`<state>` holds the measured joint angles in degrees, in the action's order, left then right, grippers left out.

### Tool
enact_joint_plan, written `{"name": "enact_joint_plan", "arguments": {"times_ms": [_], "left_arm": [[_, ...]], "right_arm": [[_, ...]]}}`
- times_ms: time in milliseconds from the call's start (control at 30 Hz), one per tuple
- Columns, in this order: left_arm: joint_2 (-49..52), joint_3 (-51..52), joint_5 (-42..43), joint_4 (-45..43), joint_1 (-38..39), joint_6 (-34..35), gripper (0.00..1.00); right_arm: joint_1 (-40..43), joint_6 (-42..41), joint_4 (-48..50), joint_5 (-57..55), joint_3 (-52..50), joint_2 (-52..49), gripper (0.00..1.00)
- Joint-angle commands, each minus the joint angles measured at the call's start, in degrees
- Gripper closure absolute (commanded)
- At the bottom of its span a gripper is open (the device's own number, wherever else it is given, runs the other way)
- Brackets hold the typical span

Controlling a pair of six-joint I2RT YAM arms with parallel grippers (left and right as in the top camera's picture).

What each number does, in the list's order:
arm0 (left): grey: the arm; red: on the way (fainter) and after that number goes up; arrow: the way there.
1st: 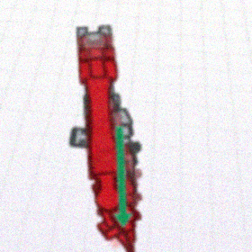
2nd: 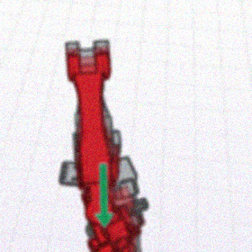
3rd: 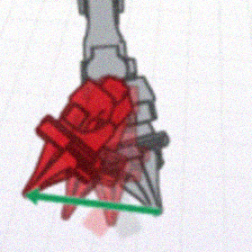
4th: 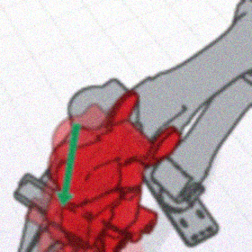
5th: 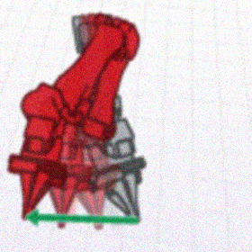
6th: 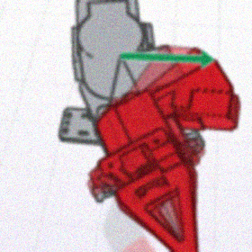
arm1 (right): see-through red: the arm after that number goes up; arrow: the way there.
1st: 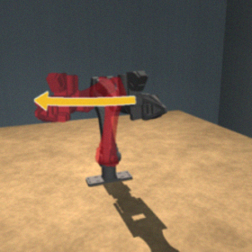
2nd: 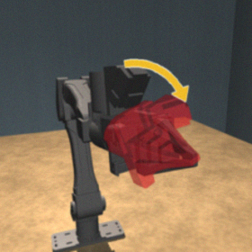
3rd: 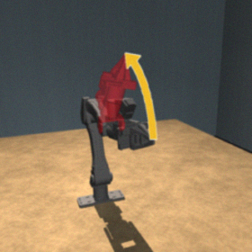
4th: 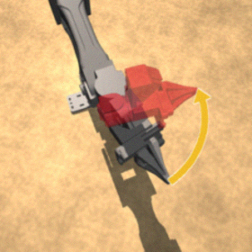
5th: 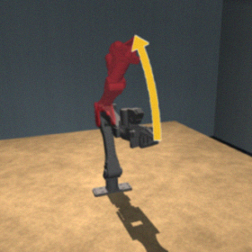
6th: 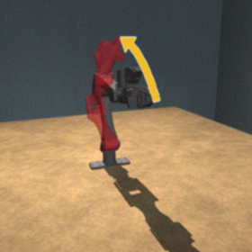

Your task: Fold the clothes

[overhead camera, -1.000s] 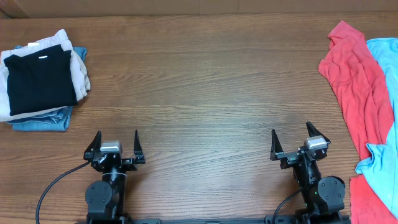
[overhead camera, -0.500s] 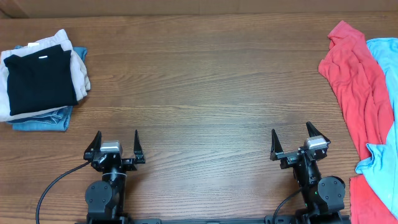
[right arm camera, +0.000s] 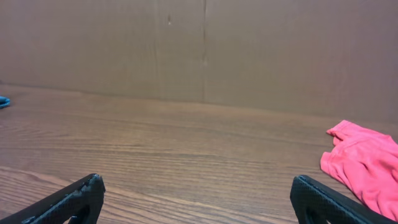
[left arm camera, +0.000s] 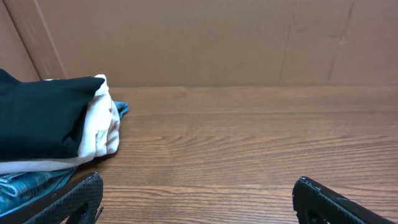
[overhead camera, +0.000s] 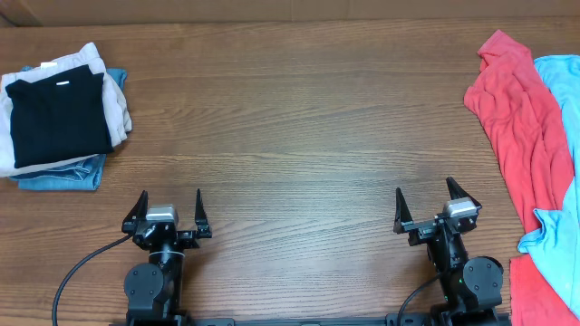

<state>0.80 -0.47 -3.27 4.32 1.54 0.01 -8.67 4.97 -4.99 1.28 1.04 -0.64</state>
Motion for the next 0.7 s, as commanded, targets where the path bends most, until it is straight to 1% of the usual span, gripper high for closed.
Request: {"name": "enact_joint_plan", "arguments": {"times_ms": [0, 67, 167, 267, 400, 500, 600, 667], "left_arm": [[-0.5, 0.1, 0.3, -0.2, 0.5, 2.8, 0.0], [-0.5, -0.4, 0.3, -0.1, 0.5, 5.2, 0.0], [-0.5, -2.3, 0.3, 0.4, 0.5, 6.8, 0.0], [-0.3, -5.2, 0.3, 2.5, 0.5, 6.9, 0.0], [2.8, -12.1, 0.2, 8.3, 0.4, 6.9, 0.0], [7.7, -17.7, 0.1, 11.1, 0.4, 6.9, 0.0], [14.9, -23.2, 0.1, 12.4, 0.4, 6.9, 0.0], [20.5, -27.7, 0.3, 14.3, 0.4, 6.9, 0.0]], "right_arm": [[0.2, -1.2, 1.0, 0.3, -0.6, 0.5, 0.0], [0.2, -5.1, 1.0, -1.0, -0.5, 0.5, 0.0], [0.2, -8.8, 0.6, -4.3, 0.4, 0.5, 0.0], [0.2, -9.6, -1.1, -6.6, 3.1, 0.5, 0.0], [0.2, -9.6, -5.1, -9.5, 8.8, -0.2, 0.0], [0.2, -10.1, -10.3, -9.6, 13.7, -2.8, 0.0], [0.2, -13.7, -18.4, -9.6, 19.4, -7.5, 0.0], [0.2, -15.1, -21.7, -9.6, 22.8, -11.3, 0.0]]}}
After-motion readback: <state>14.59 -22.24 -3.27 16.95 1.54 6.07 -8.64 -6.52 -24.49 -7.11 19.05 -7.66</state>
